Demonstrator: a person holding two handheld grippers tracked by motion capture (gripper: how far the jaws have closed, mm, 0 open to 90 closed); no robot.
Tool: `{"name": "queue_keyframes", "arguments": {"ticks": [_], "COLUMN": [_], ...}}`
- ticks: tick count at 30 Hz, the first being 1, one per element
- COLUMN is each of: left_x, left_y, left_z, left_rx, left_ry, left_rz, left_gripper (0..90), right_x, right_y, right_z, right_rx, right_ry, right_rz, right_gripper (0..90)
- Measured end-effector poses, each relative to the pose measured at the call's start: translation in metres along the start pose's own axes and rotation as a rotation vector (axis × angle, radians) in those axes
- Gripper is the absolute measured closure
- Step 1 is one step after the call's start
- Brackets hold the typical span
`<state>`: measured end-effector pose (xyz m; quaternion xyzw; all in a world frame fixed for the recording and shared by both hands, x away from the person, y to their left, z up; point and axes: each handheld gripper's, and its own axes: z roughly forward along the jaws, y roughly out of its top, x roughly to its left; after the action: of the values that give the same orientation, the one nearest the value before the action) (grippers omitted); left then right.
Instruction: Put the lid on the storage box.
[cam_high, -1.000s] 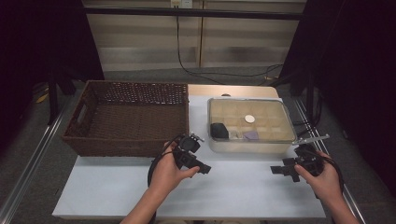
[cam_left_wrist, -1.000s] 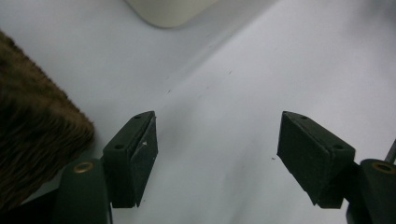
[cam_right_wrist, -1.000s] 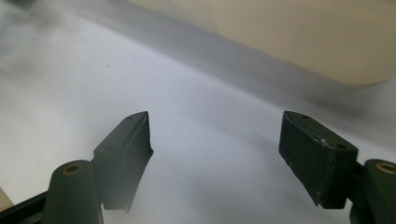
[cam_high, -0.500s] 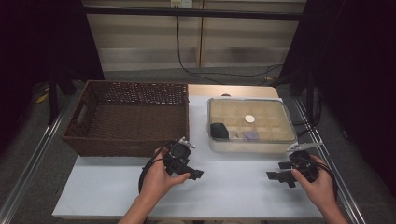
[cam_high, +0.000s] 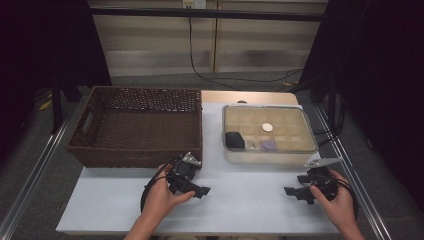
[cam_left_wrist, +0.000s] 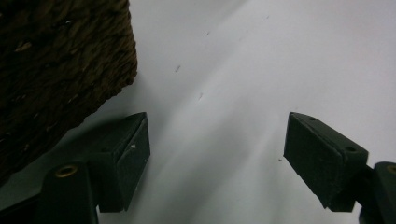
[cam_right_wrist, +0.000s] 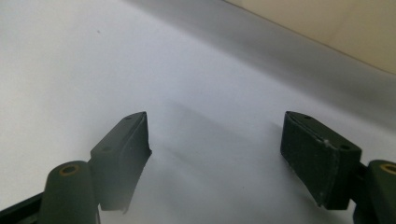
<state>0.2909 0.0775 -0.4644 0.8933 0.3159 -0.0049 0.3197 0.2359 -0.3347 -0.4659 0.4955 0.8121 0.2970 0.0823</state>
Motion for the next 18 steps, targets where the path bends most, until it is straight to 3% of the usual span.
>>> {"name": "queue_keyframes", "arguments": {"ticks": [6,14,18], "left_x": [0.001,-0.004,-0.006], "left_y": [-0.007,-0.015,-0.019], "left_z": [0.000,0.002,0.003], "left_rx": [-0.022,-0.048,-0.058], "left_ry": [0.015,0.054,0.065], "left_rz": [0.024,0.105,0.147], "left_gripper": [22.3,18.7,17.1], "right_x": [0.005,0.014,0.014], "right_y": [-0.005,-0.013,-0.018], "right_z": [0.004,0.009,0.009], "right_rx": [-0.027,-0.067,-0.098], "right_ry": [-0.030,-0.078,-0.087], "right_rz": [-0.050,-0.110,-0.110], "right_gripper": [19.6,14.0,13.4]}}
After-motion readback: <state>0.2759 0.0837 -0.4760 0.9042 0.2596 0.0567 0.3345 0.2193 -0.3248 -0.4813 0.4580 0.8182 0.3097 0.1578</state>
